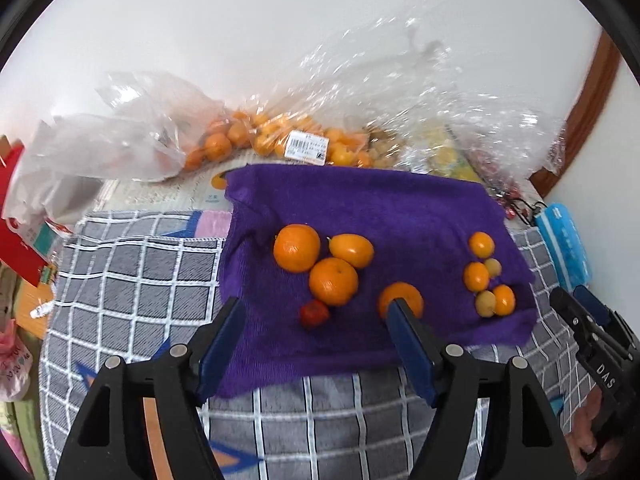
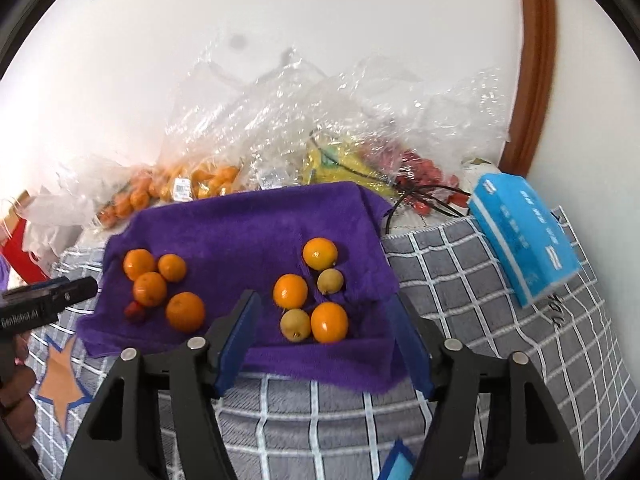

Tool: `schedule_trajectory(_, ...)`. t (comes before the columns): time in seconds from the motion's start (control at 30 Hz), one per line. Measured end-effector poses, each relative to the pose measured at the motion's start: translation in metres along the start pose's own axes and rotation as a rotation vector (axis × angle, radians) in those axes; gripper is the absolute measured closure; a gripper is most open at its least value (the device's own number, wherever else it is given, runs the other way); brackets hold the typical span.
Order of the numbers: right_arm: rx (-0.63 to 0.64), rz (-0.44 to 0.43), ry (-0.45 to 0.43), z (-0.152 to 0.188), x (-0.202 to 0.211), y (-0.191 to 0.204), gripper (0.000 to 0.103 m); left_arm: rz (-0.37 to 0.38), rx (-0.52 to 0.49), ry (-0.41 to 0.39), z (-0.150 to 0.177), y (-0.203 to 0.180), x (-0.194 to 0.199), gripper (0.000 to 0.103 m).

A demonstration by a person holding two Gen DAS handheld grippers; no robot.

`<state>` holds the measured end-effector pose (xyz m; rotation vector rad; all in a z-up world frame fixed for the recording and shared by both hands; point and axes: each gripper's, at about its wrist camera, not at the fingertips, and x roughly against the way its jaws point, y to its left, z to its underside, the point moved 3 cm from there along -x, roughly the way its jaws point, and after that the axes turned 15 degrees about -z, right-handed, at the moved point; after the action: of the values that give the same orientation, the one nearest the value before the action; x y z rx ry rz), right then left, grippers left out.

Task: Organize fruits
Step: 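Open the left tool on the towel while the right tool releases the yellow fruit, then withdraw both tools back from the towel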

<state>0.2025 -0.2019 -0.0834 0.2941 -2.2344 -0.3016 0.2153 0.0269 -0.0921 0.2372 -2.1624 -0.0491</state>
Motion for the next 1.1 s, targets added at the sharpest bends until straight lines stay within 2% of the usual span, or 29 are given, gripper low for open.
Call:
schedule_trajectory(0.2,0.028,0.033,0.001,0.012,0.041,0.013,0.033,0.017,-0.025,-0.049,0.023,-0.001,0.046,0.03)
schedule_trajectory(0.43,0.035,0.019,-0.009,0.033,0.083,0.028,0.032,0.007,-0.018,-0.092,0.049,0.0,0.086,0.027)
schedule_trajectory(0.53,0.03,0.015,-0.04,0.041,0.102,0.031,0.024,-0.01,-0.006,-0.117,0.06,0.004,0.103,0.019)
schedule_trajectory(0.67,0.016,0.007,-0.072,0.049,0.123,0.033,0.013,-0.026,-0.004,-0.147,0.072,0.006,0.122,0.016)
schedule_trajectory(0.77,0.021,0.016,-0.087,0.055,0.136,0.033,0.008,-0.028,0.003,-0.169,0.079,0.007,0.136,0.013)
schedule_trajectory(0.9,0.025,0.033,-0.092,0.063,0.151,0.033,0.004,-0.027,0.003,-0.2,0.087,0.007,0.151,0.012)
schedule_trajectory(1.1,0.015,0.055,-0.093,0.068,0.163,0.031,0.004,-0.021,0.014,-0.228,0.094,0.007,0.166,0.012)
